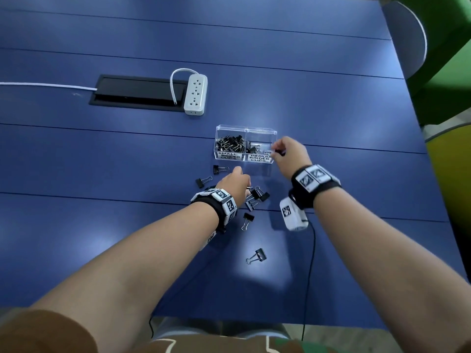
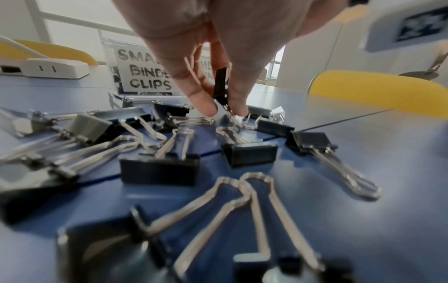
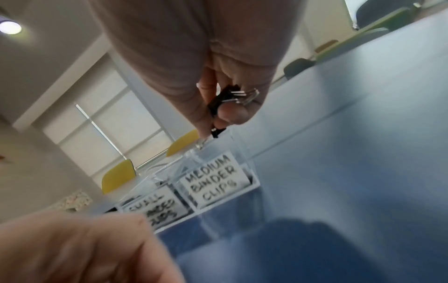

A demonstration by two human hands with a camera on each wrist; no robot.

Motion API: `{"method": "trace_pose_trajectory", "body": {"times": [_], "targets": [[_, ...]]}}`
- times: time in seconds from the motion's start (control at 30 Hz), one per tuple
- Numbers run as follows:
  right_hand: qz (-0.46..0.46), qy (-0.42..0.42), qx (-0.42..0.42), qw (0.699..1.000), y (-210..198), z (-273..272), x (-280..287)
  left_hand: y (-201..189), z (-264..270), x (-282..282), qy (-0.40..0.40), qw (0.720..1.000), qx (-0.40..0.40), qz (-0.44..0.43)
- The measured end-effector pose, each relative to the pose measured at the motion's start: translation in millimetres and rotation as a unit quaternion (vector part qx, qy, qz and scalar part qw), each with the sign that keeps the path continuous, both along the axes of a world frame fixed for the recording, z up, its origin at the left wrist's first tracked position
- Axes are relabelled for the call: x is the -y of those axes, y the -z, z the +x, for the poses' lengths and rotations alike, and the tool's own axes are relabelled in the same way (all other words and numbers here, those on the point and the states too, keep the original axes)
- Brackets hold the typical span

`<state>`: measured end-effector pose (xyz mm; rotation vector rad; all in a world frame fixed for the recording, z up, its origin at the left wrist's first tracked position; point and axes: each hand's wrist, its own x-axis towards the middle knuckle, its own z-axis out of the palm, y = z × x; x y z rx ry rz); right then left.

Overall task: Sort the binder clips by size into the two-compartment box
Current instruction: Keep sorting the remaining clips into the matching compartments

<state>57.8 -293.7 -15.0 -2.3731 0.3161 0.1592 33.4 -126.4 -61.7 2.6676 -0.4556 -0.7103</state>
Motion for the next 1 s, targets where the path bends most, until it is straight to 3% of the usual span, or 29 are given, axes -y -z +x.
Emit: {"method": "trace_pose_trajectory", "body": {"times": [0.17,0.3,0.43,0.53,0.8,1.0], "targets": [[-0.106,-0.090,-0.054,0.989,-9.3,53.8,-12.7,-9.9,11.2,3.7,-0.039,0.997,-0.005,-0.064],[-0.091,-0.107,-0.033,0.990,-7.9,57.6,-16.6,-36.1,35.8,10.8,-0.067,0.988,0.054,-0.127],[-0.035,-0.027,0.031,0.999,-7.9,35.9,-4.4,-56.3,67.9,20.2,-0.110,0.979,0.076,-0.156],[-0.030,-0.003,0.030,0.999,1.3,6.2,2.8,-58.8,85.5,30.5,-0.116,0.980,0.075,-0.144],[-0.019,-0.141,-0.083,0.986,42.4,-69.1,-16.4,-51.1,87.9,42.6,-0.105,0.983,0.057,-0.141],[-0.066,-0.141,-0.085,0.984,47.5,-75.4,-16.0,-39.4,43.8,24.4,-0.027,0.987,0.080,-0.135]]}}
